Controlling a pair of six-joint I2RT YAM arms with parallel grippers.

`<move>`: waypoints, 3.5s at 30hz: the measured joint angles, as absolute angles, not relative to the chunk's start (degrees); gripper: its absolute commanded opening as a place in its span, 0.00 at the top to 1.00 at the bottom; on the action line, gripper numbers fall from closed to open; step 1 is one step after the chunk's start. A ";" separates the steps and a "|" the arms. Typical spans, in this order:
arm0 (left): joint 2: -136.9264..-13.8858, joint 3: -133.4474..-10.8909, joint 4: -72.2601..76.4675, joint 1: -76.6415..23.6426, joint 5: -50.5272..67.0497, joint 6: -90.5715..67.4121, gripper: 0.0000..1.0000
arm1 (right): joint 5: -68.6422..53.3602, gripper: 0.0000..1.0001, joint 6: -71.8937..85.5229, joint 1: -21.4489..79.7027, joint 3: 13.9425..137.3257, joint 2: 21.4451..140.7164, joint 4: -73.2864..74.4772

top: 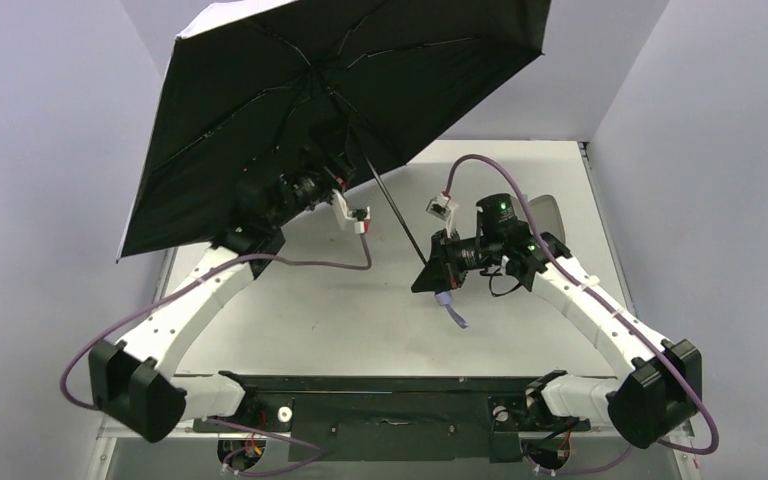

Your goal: Open the umbrella

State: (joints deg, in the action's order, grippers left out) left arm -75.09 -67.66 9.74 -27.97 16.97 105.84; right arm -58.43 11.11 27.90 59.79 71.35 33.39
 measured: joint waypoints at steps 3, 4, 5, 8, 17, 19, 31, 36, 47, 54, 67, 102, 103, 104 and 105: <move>-69.01 -65.98 2.74 -28.16 17.58 100.51 0.02 | -55.88 1.00 15.81 28.18 54.87 68.60 25.34; -66.98 -65.91 -0.67 -28.27 18.02 98.45 0.02 | -54.78 1.00 17.41 28.18 53.01 67.79 22.37; -65.28 -65.91 -3.36 -28.47 18.39 96.49 0.03 | -53.69 1.00 19.09 28.23 51.16 67.07 19.09; -60.31 -65.80 -12.78 -30.41 19.62 89.08 0.03 | -50.41 1.00 24.01 28.42 46.00 65.10 9.82; -51.29 -61.95 -35.51 -38.94 20.97 69.65 0.03 | -41.08 1.00 29.06 29.85 32.86 57.23 -3.07; -50.54 -62.24 -39.88 -39.97 20.67 65.19 0.03 | -38.20 1.00 29.02 30.26 30.11 54.81 -4.29; -48.23 -65.54 -61.65 -41.54 14.74 47.33 0.03 | -22.63 1.00 23.42 36.71 19.33 48.27 -11.05; -43.55 -62.74 -67.68 -41.54 11.00 46.50 0.03 | -18.72 0.93 19.77 39.44 15.86 46.33 -12.53; -36.73 -58.06 -75.29 -41.54 2.66 48.31 0.03 | -15.53 1.00 25.39 40.40 13.21 46.24 -18.11; -38.54 -58.04 -74.46 -41.54 -1.04 50.22 0.03 | -12.99 0.86 34.30 40.97 14.48 47.86 -20.45; -39.86 -55.99 -70.70 -41.54 -3.90 48.88 0.03 | -11.79 0.34 31.07 43.24 16.60 47.24 -20.10; -46.00 -54.81 -58.92 -17.47 -10.20 15.88 0.03 | 4.67 0.22 -17.41 24.38 40.29 14.04 40.03; -47.05 -55.29 -57.89 -17.39 -11.86 14.85 0.03 | 5.15 0.22 -18.37 23.18 40.47 13.82 40.45; -47.83 -55.53 -56.60 -17.39 -13.47 13.98 0.03 | 5.61 0.22 -19.27 22.00 40.51 13.58 40.80; -48.27 -55.55 -55.48 -17.39 -14.68 13.61 0.03 | 5.93 0.22 -20.01 21.10 40.51 13.43 41.10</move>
